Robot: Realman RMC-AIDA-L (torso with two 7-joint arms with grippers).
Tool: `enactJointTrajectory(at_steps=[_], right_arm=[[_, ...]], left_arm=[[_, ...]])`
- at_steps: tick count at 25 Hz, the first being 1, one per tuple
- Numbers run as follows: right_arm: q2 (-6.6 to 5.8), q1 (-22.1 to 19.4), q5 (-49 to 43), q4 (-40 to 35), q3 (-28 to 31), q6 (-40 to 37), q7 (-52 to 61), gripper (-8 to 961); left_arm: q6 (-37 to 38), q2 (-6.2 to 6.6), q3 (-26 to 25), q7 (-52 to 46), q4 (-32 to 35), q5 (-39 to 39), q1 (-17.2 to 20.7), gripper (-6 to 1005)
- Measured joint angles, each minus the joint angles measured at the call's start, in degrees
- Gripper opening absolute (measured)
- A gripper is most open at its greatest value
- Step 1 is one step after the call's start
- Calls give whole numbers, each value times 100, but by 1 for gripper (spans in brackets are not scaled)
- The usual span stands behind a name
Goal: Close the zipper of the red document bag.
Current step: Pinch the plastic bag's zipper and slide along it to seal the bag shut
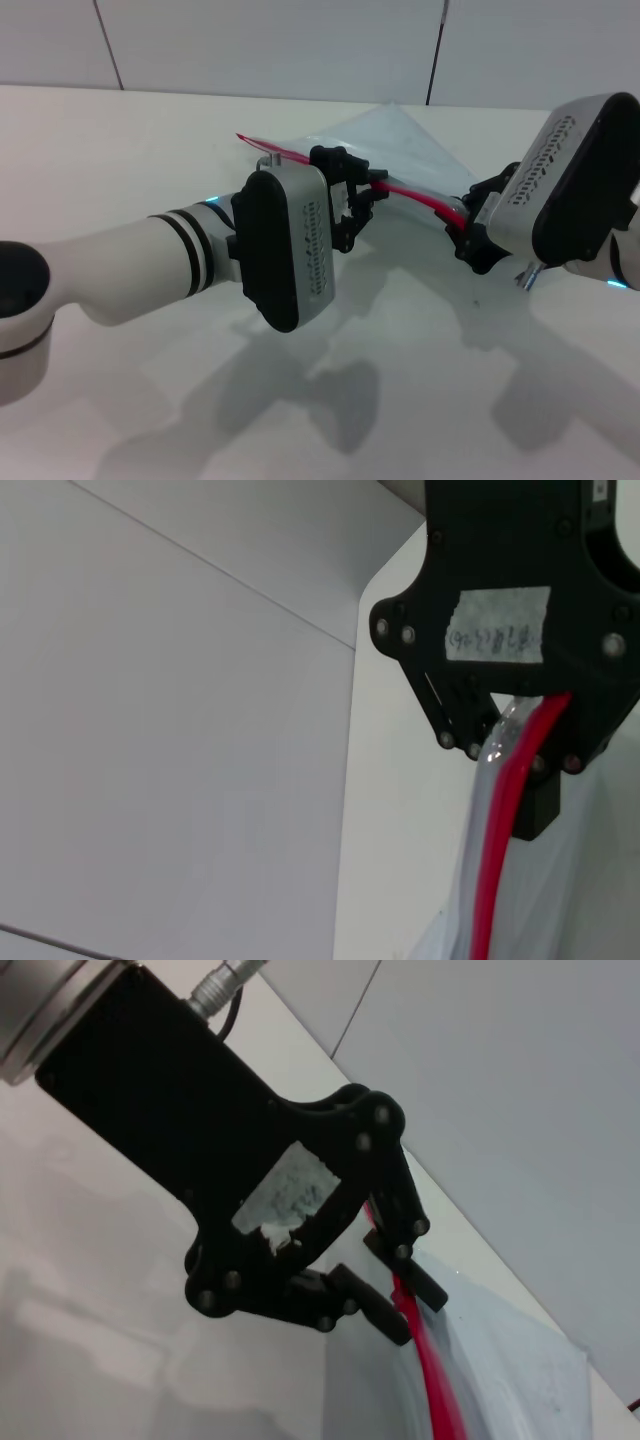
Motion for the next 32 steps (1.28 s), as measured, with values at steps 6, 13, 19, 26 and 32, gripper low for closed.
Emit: enactJointTrajectory(at_steps=[6, 13, 19, 26, 32], right_arm=[[0, -8, 0, -37, 1, -9, 0, 50], [-1, -9, -2, -41, -4, -9, 0, 50], [-1, -6, -9, -42, -6, -9, 0, 50], [0, -3, -9, -39, -6, -9, 0, 50], [0, 0, -8, -21, -6, -7, 0, 50]], left_arm=[[-1, 2, -10, -7, -86, 0, -94, 144], [-2, -3, 0, -8, -205, 0, -175, 150], [2, -6, -6, 19, -275, -105, -226, 153], [2, -6, 19, 77, -278, -146, -241, 120], [-2, -6, 19, 169, -266, -402, -226, 82]])
